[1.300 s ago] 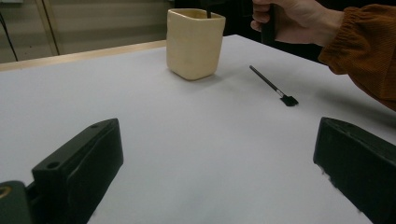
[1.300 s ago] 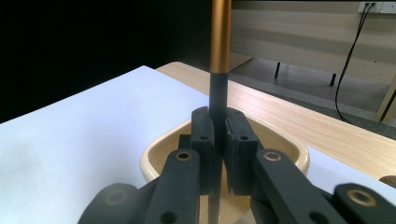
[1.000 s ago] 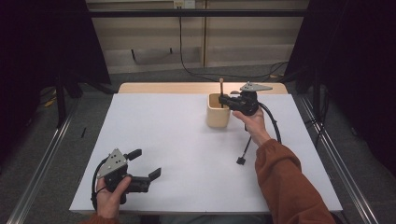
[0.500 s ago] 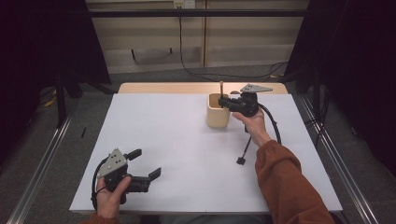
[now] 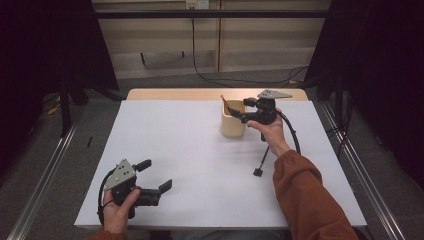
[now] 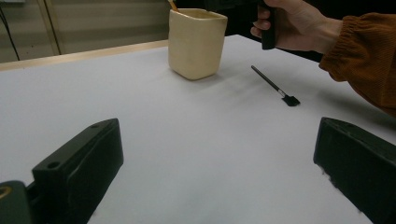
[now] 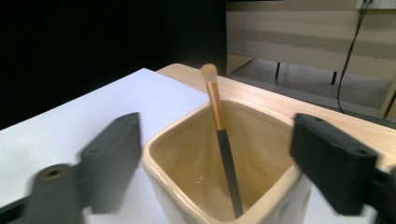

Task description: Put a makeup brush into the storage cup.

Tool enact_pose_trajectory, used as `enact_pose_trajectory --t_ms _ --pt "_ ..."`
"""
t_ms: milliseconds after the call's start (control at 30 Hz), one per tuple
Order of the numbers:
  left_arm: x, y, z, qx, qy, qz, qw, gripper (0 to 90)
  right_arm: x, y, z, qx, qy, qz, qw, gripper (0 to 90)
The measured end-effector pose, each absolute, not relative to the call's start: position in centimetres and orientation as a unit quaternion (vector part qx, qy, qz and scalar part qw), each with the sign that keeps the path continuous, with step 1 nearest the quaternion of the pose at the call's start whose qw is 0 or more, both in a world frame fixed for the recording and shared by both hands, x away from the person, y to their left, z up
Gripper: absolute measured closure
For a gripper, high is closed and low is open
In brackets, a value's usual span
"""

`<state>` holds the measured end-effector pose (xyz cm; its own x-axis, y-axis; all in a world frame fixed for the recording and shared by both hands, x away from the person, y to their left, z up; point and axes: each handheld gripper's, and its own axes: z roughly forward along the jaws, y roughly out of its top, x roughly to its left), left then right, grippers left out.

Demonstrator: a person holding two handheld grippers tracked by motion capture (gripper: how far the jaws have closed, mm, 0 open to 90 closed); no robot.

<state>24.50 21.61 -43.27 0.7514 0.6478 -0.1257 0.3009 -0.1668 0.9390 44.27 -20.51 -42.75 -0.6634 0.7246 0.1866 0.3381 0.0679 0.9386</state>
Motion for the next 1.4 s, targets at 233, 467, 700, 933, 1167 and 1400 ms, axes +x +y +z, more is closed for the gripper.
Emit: enact_pose_trajectory --t_ms 233,467,700,933,1167,1400 --pt "24.6 21.7 -43.3 0.746 0.320 0.152 0.564 1.4 44.1 -20.9 -42.5 0.377 0.707 0.573 0.172 9.3" --pt "24.6 21.9 -43.2 0.745 0.321 0.154 0.564 1.4 43.4 -21.2 -42.3 0.377 0.704 0.577 0.169 3.3" --pt "24.5 22.1 -43.2 0.741 0.325 0.156 0.566 1.4 42.5 -21.5 -42.2 0.372 0.705 0.579 0.169 0.6" --pt "24.3 22.3 -43.1 0.735 0.331 0.160 0.570 1.4 41.3 -22.2 -42.0 0.372 0.708 0.576 0.167 1.0" --pt "24.3 22.5 -43.1 0.734 0.333 0.161 0.570 1.4 39.7 -23.3 -42.0 0.380 0.708 0.570 0.172 0.0" --pt "24.5 22.3 -43.0 0.736 0.336 0.160 0.565 1.4 37.8 -24.1 -41.8 0.374 0.714 0.566 0.173 0.0"
